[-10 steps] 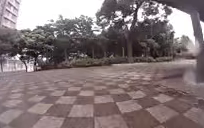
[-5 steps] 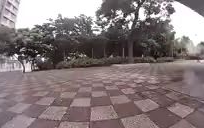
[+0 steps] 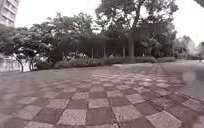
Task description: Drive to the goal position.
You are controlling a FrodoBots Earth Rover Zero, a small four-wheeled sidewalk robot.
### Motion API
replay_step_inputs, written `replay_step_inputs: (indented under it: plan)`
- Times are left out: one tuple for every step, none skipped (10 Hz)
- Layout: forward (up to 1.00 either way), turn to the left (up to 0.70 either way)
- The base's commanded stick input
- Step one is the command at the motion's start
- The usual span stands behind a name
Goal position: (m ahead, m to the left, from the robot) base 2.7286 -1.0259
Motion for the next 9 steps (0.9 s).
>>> replay_step_inputs:
  plan:
    - [1.0,0.0]
    - [1.0,0.0]
    - [1.0,0.0]
    - [1.0,0.0]
    - [1.0,0.0]
    - [1.0,0.0]
    - [1.0,0.0]
    - [1.0,-0.23]
    - [1.0,-0.4]
